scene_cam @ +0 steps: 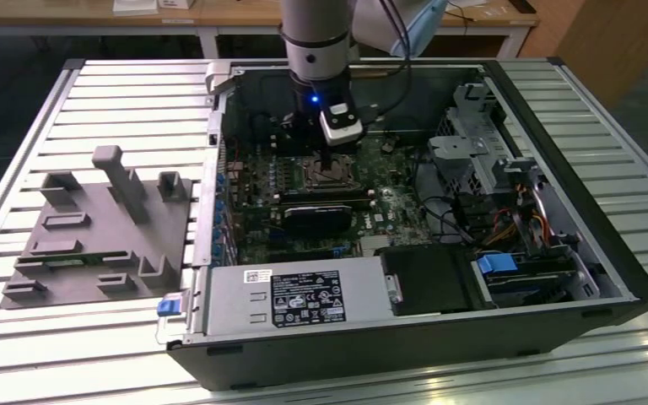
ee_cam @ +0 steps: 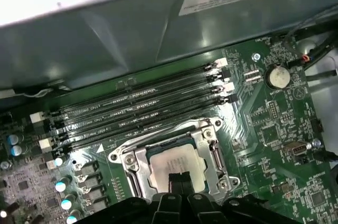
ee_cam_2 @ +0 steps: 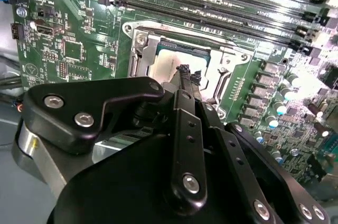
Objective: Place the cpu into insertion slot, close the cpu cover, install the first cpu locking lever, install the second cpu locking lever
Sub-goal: 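Install the first cpu locking lever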
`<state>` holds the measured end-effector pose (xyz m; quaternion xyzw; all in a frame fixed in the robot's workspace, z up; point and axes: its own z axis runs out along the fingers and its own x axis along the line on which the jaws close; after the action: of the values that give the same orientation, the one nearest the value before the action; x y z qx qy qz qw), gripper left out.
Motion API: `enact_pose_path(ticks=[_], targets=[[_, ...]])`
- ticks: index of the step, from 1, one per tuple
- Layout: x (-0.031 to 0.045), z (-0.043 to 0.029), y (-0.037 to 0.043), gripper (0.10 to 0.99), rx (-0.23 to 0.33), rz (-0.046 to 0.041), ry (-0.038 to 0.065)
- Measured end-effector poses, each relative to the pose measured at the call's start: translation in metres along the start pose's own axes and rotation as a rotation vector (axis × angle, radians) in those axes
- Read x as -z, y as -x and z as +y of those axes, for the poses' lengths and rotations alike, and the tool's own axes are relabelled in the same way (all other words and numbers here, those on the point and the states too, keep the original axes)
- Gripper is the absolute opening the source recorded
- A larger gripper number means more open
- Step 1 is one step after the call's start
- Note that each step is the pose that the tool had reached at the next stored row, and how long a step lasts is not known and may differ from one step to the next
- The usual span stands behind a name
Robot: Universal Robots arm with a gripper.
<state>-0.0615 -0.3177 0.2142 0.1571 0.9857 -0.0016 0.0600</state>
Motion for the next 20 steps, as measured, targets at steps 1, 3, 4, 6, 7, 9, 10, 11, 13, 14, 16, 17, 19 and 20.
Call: enact_pose_path(ticks=[1,3,4,6,7,9,10,11,13,14,16,17,19,20], targets=[[-0.0004,0.0001,0.0003,0.102,0.007,0.0019,-0.002],[-0.0011,0.0004,0.001,0.102,0.022,0.0066,-0.011],[-0.0014,0.0005,0.0014,0.102,0.028,0.0086,-0.015],[-0.0014,0.0006,0.0017,0.102,0.038,0.0096,-0.016],[-0.0015,0.0006,0.0017,0.102,0.042,0.0096,-0.016],[-0.0012,0.0006,0.0018,0.102,0.051,0.0097,-0.015],[-0.0006,0.0006,0.0019,0.102,0.056,0.0098,-0.014],[0.0004,0.0006,0.002,0.102,0.06,0.0097,-0.014],[0.004,0.0007,0.0025,0.102,0.066,0.0098,-0.013],[0.0062,0.0007,0.0027,0.102,0.066,0.0098,-0.013],[0.0109,0.0008,0.0033,0.102,0.067,0.0097,-0.013],[0.0131,0.0008,0.0035,0.102,0.068,0.0097,-0.013],[0.0166,0.0009,0.004,0.102,0.068,0.0097,-0.013],[0.0172,0.0009,0.004,0.102,0.068,0.0097,-0.013]])
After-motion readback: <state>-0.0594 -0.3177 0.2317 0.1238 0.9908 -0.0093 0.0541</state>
